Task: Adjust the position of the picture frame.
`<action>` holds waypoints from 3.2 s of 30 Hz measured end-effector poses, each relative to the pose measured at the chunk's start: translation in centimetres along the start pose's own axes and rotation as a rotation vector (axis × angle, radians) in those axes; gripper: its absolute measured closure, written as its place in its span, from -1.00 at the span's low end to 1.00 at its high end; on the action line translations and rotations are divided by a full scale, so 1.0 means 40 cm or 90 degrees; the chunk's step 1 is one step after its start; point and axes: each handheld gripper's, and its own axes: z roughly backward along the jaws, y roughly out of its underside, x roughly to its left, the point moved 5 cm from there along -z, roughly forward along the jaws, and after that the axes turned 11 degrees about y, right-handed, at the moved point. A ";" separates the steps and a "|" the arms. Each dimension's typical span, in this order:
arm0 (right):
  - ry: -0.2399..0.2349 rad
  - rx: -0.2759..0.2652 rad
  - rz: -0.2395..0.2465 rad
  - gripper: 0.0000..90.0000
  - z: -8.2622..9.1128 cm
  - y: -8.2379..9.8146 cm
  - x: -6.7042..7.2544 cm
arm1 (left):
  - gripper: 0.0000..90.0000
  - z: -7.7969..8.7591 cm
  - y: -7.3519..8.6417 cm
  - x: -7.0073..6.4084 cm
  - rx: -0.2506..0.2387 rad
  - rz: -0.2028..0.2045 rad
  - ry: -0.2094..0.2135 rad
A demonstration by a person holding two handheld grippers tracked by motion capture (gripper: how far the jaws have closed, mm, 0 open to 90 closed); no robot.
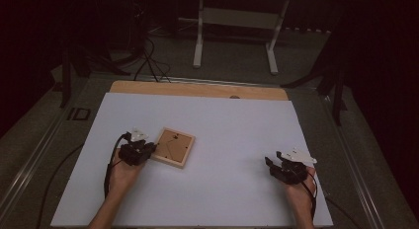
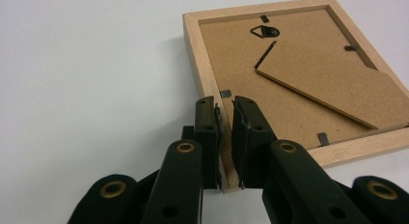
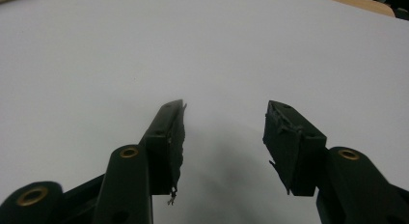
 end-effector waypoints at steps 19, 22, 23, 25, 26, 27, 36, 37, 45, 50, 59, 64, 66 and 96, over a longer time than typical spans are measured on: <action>0.000 -0.001 -0.002 0.08 0.002 0.000 -0.002 | 0.78 -0.042 -0.007 -0.138 0.011 -0.090 0.119; 0.001 -0.001 -0.003 0.08 0.002 0.000 -0.003 | 0.61 -0.036 -0.008 -0.149 -0.007 -0.070 0.119; 0.001 -0.002 -0.003 0.08 0.003 0.000 -0.004 | 0.59 -0.030 -0.009 -0.155 -0.014 -0.068 0.121; 0.001 -0.002 -0.003 0.08 0.003 0.000 -0.004 | 0.59 -0.019 -0.010 -0.169 -0.026 -0.063 0.124; 0.001 -0.001 -0.003 0.08 0.003 0.000 -0.005 | 0.58 -0.019 -0.010 -0.169 -0.026 -0.063 0.124; 0.001 -0.001 -0.003 0.08 0.003 0.000 -0.004 | 0.59 -0.007 -0.009 -0.185 -0.034 -0.064 0.131; 0.001 -0.001 0.000 0.08 0.002 0.000 -0.002 | 0.58 -0.002 -0.016 -0.294 -0.045 -0.107 0.171; 0.001 0.000 0.000 0.08 0.002 0.000 -0.002 | 0.58 -0.006 -0.016 -0.307 -0.042 -0.117 0.179; 0.000 0.000 0.001 0.08 0.001 0.000 -0.001 | 0.60 -0.056 -0.018 -0.387 -0.016 -0.162 0.214; 0.000 0.000 0.001 0.08 0.001 0.001 -0.002 | 0.56 -0.087 -0.028 -0.399 -0.009 -0.167 0.204; 0.001 0.000 0.000 0.08 0.002 0.001 -0.003 | 0.57 -0.136 -0.040 -0.396 0.007 -0.163 0.164; 0.000 0.000 0.002 0.08 0.002 0.001 -0.003 | 0.73 -0.140 -0.041 -0.393 0.012 -0.166 0.155; 0.000 0.000 0.001 0.08 0.001 0.001 -0.002 | 0.77 -0.140 -0.042 -0.392 0.016 -0.168 0.159; 0.000 0.001 0.002 0.07 0.001 0.001 -0.002 | 0.77 0.002 0.026 -0.279 0.031 -0.166 0.175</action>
